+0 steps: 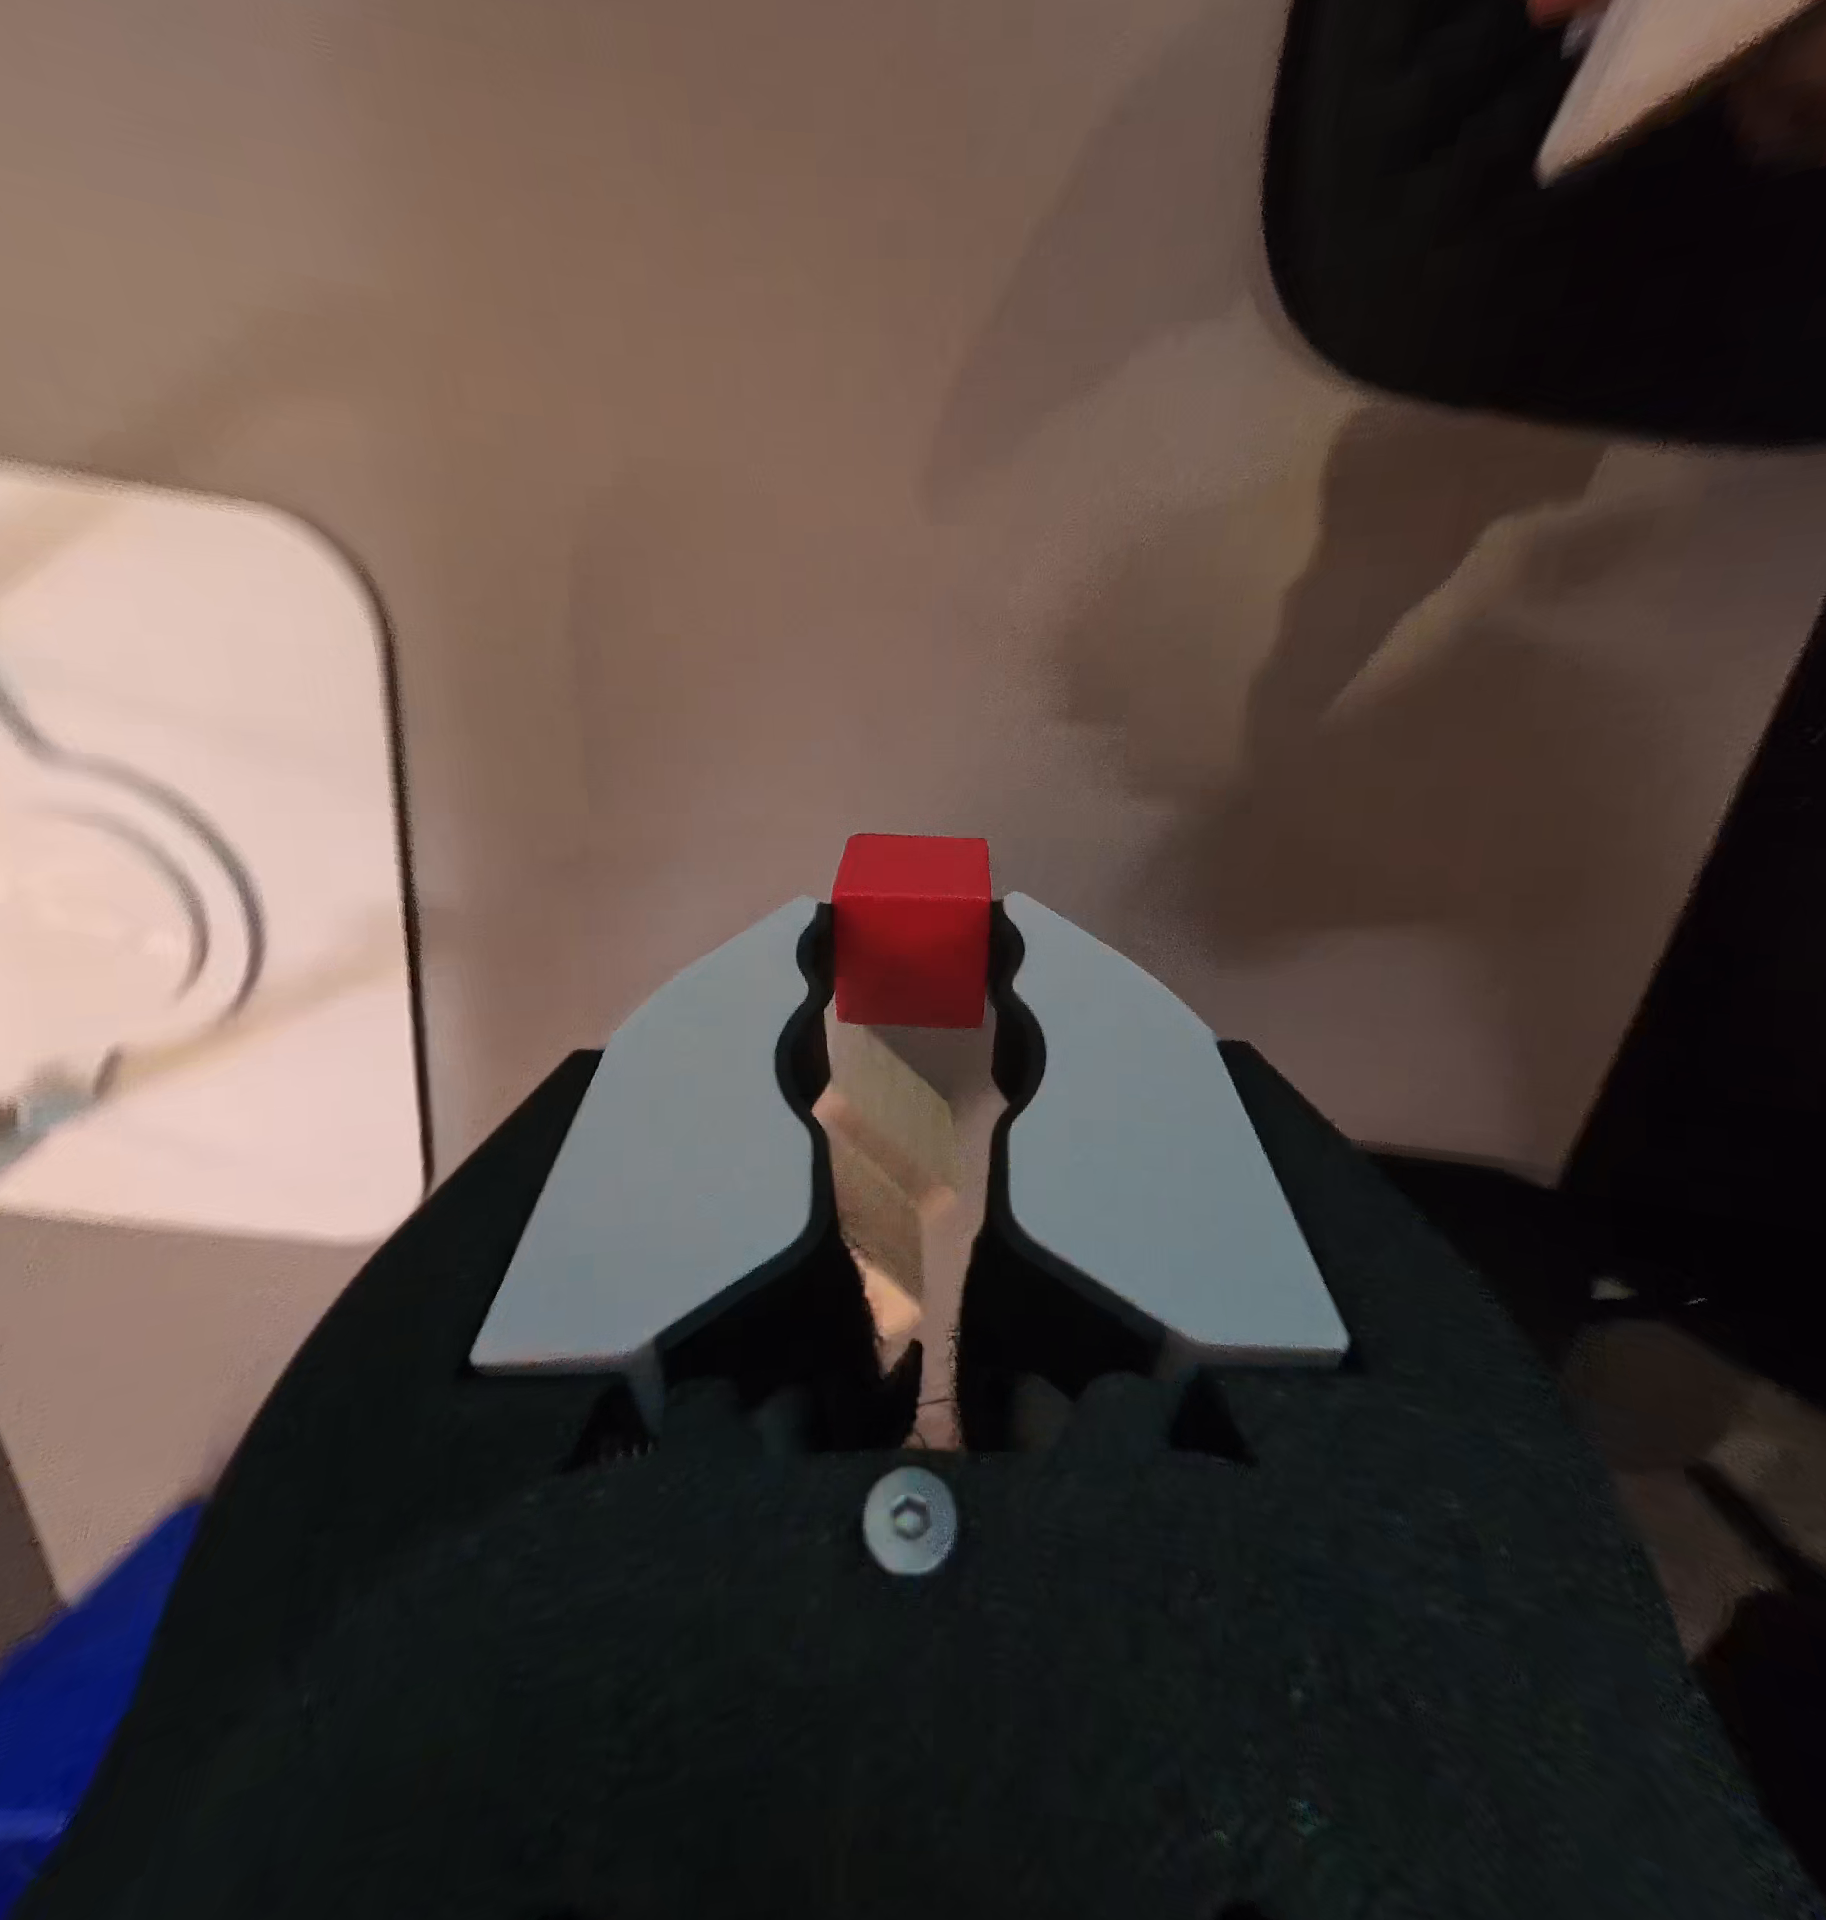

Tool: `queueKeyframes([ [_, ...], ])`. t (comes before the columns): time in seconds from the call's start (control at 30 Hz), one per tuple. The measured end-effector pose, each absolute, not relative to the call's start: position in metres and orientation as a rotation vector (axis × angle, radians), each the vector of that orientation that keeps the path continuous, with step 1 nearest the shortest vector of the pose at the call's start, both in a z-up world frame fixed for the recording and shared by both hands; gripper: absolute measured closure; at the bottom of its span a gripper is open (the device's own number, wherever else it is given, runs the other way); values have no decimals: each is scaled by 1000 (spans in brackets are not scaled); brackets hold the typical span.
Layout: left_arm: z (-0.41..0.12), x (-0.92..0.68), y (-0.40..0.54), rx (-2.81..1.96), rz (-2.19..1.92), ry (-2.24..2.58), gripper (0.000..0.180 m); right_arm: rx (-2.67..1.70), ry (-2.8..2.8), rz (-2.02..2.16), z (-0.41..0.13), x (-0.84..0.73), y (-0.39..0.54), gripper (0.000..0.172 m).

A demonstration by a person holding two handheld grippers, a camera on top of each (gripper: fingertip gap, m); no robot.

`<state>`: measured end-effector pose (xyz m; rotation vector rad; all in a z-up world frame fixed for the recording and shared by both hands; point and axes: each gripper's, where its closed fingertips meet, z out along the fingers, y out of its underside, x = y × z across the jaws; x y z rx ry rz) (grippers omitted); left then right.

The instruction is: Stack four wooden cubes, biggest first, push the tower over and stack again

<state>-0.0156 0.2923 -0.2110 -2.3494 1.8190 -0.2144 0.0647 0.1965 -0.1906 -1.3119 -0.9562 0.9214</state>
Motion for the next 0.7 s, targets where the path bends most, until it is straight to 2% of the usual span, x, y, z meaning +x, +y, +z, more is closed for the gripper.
queueKeyframes([
  [0.1,-175,-42,298,-2476,-191,1542,153,-1314,-961,915,-191,64,196,71],
  [0.2,-162,-75,294,-2629,-151,1364,153,-1315,-964,908,-192,64,196,72],
  [0.43,-184,-109,289,-2840,-153,1140,153,-1322,-965,903,-192,63,197,73],
  [0.7,-199,-120,294,-2861,-69,1051,152,-1320,-955,912,-191,64,198,73],
])
